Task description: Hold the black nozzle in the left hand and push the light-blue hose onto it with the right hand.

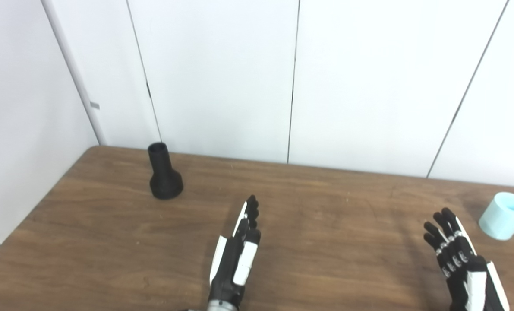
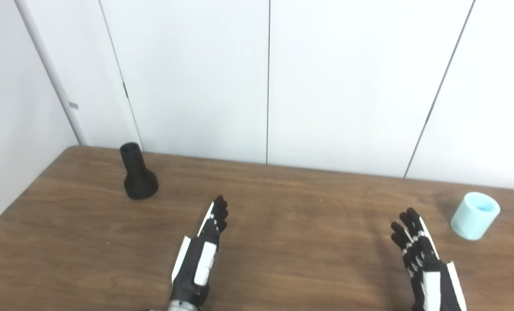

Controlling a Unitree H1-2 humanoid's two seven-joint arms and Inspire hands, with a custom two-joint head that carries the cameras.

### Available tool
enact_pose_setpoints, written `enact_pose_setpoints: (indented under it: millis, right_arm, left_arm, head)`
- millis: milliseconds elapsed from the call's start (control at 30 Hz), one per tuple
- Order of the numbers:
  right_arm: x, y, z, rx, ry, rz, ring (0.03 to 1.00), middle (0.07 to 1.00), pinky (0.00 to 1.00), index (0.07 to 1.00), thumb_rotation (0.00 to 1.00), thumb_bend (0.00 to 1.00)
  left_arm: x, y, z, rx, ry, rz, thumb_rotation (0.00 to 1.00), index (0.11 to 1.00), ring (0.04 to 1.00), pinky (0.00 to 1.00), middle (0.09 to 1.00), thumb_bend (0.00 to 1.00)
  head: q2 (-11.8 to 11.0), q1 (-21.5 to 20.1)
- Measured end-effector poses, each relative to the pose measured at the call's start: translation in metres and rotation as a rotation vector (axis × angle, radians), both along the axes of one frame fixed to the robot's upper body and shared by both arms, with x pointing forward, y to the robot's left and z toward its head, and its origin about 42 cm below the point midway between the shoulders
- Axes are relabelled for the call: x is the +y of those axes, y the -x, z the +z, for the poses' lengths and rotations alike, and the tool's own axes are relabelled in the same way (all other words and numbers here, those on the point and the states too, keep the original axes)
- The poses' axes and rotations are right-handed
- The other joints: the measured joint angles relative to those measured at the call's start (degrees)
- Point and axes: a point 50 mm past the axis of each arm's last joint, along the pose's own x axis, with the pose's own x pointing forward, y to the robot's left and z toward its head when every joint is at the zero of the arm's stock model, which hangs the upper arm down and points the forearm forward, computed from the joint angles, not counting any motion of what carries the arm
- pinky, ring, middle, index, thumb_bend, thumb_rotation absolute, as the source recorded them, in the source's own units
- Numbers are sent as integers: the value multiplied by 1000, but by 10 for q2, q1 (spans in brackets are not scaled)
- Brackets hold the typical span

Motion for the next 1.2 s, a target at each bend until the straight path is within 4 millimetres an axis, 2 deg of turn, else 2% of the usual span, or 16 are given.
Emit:
enact_pose_setpoints:
  millis: [333,533,600,667,767,867,1000,1200]
  right_arm:
    - [0,-1,1,-16,-7,2,914,950,899,942,1000,602]
    - [0,-1,1,-20,-17,2,908,945,896,938,1000,620]
    - [0,-1,1,-22,-17,2,908,944,895,934,1000,621]
    - [0,-1,1,-25,-17,2,908,942,893,930,1000,623]
    - [0,-2,1,-27,-16,2,907,941,890,927,1000,624]
    - [1,-2,1,-29,-17,5,906,938,882,924,1000,622]
    - [1,-2,1,-30,-16,4,904,933,878,921,1000,617]
    - [1,-3,1,-30,-16,4,897,928,867,915,1000,614]
  left_arm:
    - [4,-1,0,-14,3,19,1000,1000,1000,1000,1000,718]
    - [6,0,2,-37,-22,138,999,1000,1000,1000,1000,694]
    - [7,-1,2,-38,-25,173,955,1000,1000,1000,1000,703]
    - [11,-2,2,-39,-22,208,859,1000,1000,1000,1000,721]
    - [20,-6,2,-26,-14,267,800,1000,1000,1000,1000,731]
    - [37,-13,3,-14,-18,342,760,1000,1000,1000,1000,705]
    - [59,-23,4,-22,-28,461,766,1000,1000,1000,1000,662]
    - [68,-25,3,-10,-54,561,798,1000,1000,1000,1000,618]
  head:
    - [6,-7]
    - [7,-5]
    - [8,-4]
    - [9,-4]
    - [10,-4]
    - [11,-5]
    - [11,-4]
    - [13,-2]
